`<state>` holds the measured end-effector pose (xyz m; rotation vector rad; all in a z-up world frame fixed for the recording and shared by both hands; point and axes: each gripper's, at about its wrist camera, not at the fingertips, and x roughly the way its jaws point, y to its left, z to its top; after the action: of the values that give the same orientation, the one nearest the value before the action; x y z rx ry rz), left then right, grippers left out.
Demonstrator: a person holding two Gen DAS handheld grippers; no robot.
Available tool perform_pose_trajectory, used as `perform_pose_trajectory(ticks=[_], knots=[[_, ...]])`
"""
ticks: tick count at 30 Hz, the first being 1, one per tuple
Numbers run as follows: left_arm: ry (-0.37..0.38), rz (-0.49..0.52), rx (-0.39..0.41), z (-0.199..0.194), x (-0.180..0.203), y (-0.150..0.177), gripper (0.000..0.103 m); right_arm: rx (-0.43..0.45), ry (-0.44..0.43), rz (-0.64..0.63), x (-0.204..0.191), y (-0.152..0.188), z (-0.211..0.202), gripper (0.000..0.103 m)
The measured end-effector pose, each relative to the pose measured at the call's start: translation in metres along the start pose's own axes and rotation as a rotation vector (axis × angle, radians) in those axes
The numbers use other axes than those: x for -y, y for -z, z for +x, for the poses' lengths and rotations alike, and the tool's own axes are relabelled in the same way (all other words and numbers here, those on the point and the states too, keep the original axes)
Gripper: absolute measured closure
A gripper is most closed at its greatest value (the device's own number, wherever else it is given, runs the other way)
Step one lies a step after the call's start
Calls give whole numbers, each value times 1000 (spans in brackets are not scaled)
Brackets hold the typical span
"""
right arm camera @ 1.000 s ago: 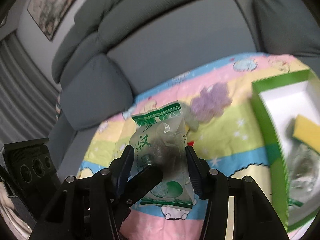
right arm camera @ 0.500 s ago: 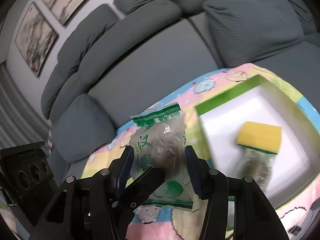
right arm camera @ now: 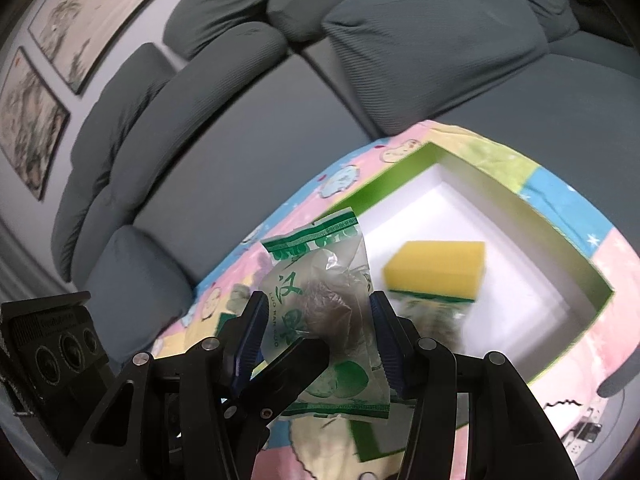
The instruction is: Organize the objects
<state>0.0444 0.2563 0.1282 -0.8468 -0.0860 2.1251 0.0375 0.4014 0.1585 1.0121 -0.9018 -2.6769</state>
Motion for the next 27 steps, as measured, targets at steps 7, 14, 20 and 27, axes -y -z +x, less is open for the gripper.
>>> perform_pose_trajectory(ticks=[7, 14, 20, 27], knots=[[56, -7, -47, 22, 11, 4, 59, 6, 70, 47, 20, -2, -4, 49], [84, -11, -87, 40, 20, 6, 60, -1, 127, 96, 43, -3, -3, 49], [99, -11, -110, 53, 26, 6, 60, 5, 142, 133, 57, -4, -4, 49], [114, -26, -150, 69, 30, 8, 60, -5, 173, 178, 73, -4, -1, 49]])
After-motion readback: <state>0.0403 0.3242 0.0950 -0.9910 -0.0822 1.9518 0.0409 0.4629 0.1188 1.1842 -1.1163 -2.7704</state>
